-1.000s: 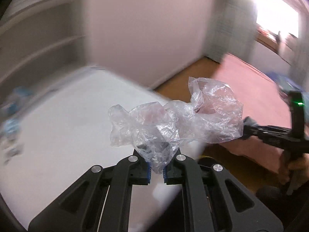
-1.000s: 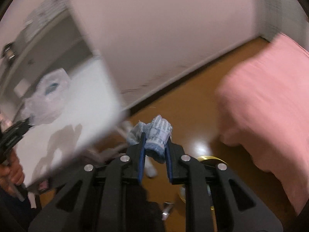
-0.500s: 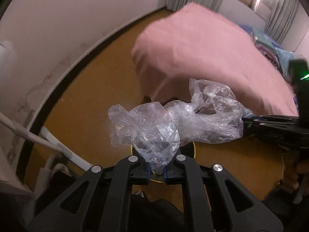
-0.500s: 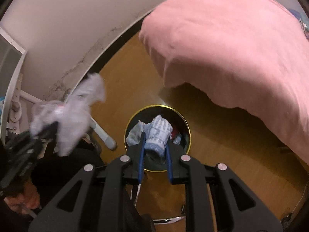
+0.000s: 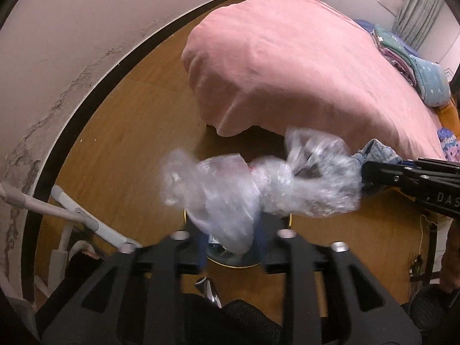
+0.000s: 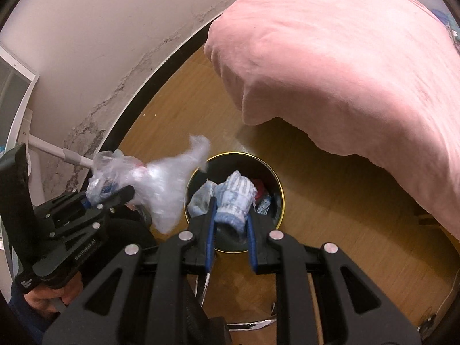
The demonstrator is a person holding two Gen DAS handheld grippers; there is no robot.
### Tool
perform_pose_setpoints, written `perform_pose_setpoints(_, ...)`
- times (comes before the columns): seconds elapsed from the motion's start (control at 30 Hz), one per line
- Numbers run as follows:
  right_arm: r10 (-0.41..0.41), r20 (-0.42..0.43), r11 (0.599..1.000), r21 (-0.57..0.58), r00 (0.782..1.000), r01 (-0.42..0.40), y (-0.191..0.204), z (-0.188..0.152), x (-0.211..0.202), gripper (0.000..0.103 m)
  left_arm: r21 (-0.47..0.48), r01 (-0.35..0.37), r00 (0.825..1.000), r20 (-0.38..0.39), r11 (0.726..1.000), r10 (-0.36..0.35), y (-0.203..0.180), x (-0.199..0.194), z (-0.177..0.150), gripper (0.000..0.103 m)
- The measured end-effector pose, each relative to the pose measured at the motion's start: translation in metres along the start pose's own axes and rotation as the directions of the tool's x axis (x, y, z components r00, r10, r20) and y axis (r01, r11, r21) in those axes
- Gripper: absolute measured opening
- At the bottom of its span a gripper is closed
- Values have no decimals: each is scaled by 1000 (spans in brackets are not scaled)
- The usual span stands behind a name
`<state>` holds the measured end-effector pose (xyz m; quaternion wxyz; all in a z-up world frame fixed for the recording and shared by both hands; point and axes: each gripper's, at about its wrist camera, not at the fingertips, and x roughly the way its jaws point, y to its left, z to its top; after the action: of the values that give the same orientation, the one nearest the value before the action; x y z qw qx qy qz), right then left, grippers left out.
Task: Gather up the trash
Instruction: 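Carry the bag and glove to the wastebasket and open both tools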
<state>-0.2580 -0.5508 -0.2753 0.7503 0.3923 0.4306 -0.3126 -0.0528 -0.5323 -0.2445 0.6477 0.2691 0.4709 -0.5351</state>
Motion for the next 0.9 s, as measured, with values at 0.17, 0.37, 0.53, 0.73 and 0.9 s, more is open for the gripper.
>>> perform_pose_setpoints(0.17, 9, -2, 1000, -12, 1000, -9, 3, 0, 2, 18, 14, -13, 1000, 22, 1000, 12, -4, -7, 0, 54)
perform_pose_setpoints(0.37, 18, 0, 999, -28, 1000, -18, 8, 1, 1, 18, 36, -15, 999, 41, 999, 13, -7, -22, -2, 60)
perform_pose_setpoints(0.53, 22, 8, 998, -61, 1000, -21, 20, 2, 0, 45, 48, -24, 997, 78, 999, 20, -7, -49, -6, 69)
perform_pose_setpoints(0.73, 40, 63, 994, -102, 997, -34, 38, 3, -15, 64, 41, -44, 989, 144, 998, 38, 1, -104, -11, 76)
perform_pose_setpoints(0.9, 82, 129, 987, -149, 988, -63, 71, 6, -41, 70, 4, -86, 969, 235, 996, 82, 25, -184, -24, 87)
